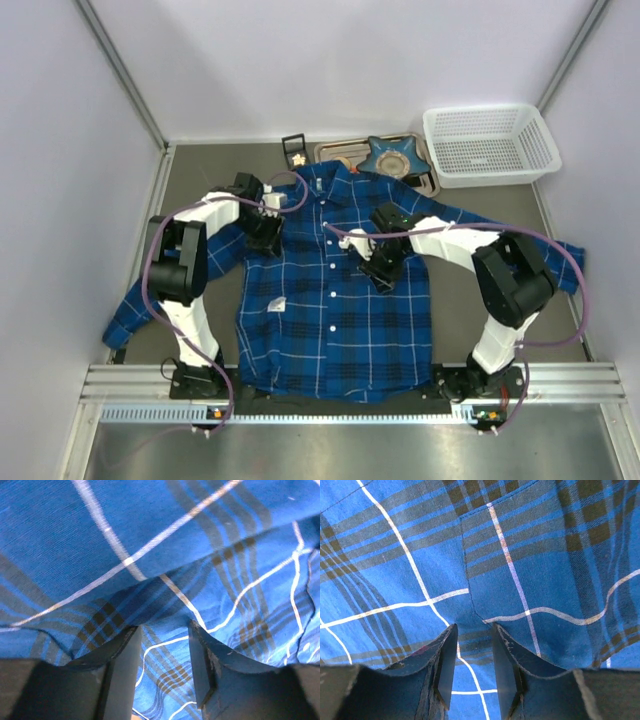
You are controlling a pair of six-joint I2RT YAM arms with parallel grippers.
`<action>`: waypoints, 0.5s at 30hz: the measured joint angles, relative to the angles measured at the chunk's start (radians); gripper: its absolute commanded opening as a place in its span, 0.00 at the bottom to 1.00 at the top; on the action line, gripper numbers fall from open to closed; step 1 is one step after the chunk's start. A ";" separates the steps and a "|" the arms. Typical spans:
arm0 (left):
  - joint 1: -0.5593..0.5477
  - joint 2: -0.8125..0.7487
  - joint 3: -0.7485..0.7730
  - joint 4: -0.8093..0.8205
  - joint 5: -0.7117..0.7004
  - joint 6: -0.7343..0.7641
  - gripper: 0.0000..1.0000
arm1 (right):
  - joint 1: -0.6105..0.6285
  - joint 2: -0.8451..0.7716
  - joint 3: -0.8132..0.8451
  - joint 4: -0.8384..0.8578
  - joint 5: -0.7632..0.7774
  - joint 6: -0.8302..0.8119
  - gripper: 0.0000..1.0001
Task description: Pin the brooch onto the clothing
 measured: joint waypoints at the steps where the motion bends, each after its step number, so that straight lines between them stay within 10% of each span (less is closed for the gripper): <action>1: 0.003 0.002 0.003 0.008 0.014 0.003 0.50 | -0.003 0.006 0.007 -0.003 0.003 -0.003 0.35; 15: 0.006 -0.245 -0.265 -0.114 0.134 0.361 0.38 | -0.041 0.077 0.096 -0.004 0.066 -0.008 0.33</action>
